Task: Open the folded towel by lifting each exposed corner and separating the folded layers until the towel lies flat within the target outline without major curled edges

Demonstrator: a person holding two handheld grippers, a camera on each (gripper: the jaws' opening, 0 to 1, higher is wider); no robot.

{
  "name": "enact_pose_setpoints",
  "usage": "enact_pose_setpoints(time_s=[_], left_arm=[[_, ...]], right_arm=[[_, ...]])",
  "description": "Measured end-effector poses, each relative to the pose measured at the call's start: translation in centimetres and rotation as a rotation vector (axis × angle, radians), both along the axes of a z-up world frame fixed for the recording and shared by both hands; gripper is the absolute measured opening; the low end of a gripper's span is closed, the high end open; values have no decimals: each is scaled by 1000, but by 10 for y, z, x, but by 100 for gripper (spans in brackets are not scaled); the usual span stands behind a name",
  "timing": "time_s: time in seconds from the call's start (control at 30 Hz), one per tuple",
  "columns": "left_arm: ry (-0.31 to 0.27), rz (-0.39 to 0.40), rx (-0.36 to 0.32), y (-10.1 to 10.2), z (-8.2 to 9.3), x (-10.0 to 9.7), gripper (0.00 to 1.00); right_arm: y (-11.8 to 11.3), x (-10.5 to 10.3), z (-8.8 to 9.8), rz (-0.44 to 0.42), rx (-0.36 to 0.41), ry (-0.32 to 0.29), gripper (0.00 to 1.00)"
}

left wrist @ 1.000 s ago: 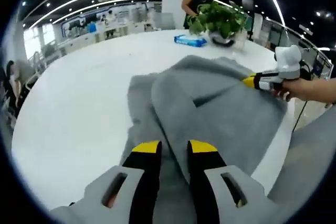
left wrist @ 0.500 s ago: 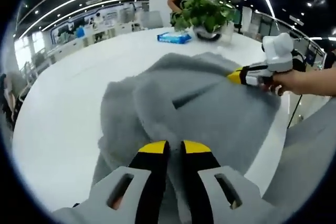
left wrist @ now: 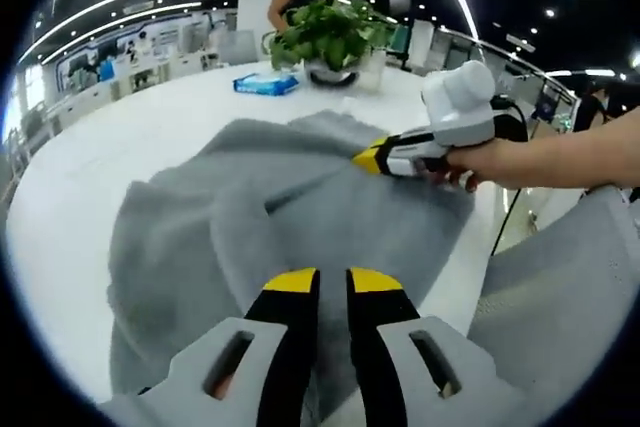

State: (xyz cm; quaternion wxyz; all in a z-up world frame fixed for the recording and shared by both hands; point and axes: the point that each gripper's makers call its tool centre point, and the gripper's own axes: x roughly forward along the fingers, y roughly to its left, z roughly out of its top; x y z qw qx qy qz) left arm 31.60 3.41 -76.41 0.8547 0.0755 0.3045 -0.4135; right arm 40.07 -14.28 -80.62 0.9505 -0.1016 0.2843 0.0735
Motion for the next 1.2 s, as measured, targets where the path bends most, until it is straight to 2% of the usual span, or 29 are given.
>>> enact_pose_setpoints(time_s=[0.07,0.23,0.47,0.67,0.73,0.8,1.2], left_arm=[[-39,32,11,8,4,8,11],[-54,137,-1,30,13,29,12],[-48,213,32,53,5,49,13],[6,225,72,53,-18,51,14],[43,213,69,47,-26,46,15],[54,203,72,43,-30,43,15],[61,172,59,31,-35,42,11]], right_arm=[[0,0,0,-1,1,1,4],[0,0,0,0,-2,0,4],[0,0,0,0,-2,0,4],[0,0,0,0,-3,0,4],[0,0,0,-1,-3,0,4],[0,0,0,-1,-3,-1,4],[0,0,0,-4,-10,-4,3]])
